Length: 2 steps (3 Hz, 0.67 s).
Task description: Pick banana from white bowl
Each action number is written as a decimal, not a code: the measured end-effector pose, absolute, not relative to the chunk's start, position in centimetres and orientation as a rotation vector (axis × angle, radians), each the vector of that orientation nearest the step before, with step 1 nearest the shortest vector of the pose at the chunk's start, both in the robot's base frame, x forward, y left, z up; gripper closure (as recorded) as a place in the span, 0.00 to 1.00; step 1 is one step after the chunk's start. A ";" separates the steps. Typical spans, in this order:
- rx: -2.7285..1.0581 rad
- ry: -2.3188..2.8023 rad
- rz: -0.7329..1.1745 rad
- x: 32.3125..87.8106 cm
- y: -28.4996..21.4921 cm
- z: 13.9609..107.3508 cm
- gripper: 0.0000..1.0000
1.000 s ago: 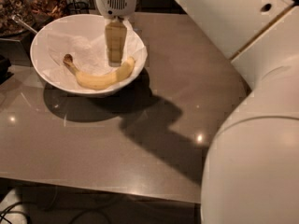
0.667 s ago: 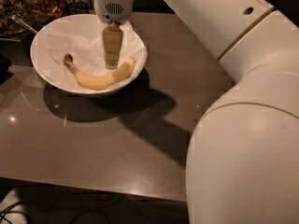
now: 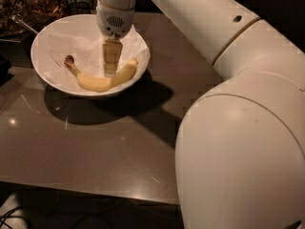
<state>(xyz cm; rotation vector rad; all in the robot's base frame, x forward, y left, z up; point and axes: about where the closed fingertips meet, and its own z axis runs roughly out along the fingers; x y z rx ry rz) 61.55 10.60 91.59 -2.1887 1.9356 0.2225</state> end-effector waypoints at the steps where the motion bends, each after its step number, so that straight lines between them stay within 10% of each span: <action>1: -2.194 1.957 0.282 61.8 10.9 89.9 0.36; 2: -2.198 1.978 0.325 62.3 11.1 88.4 0.35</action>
Offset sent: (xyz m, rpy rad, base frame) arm -0.0083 -0.0159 -0.0464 -0.0647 0.1979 0.0065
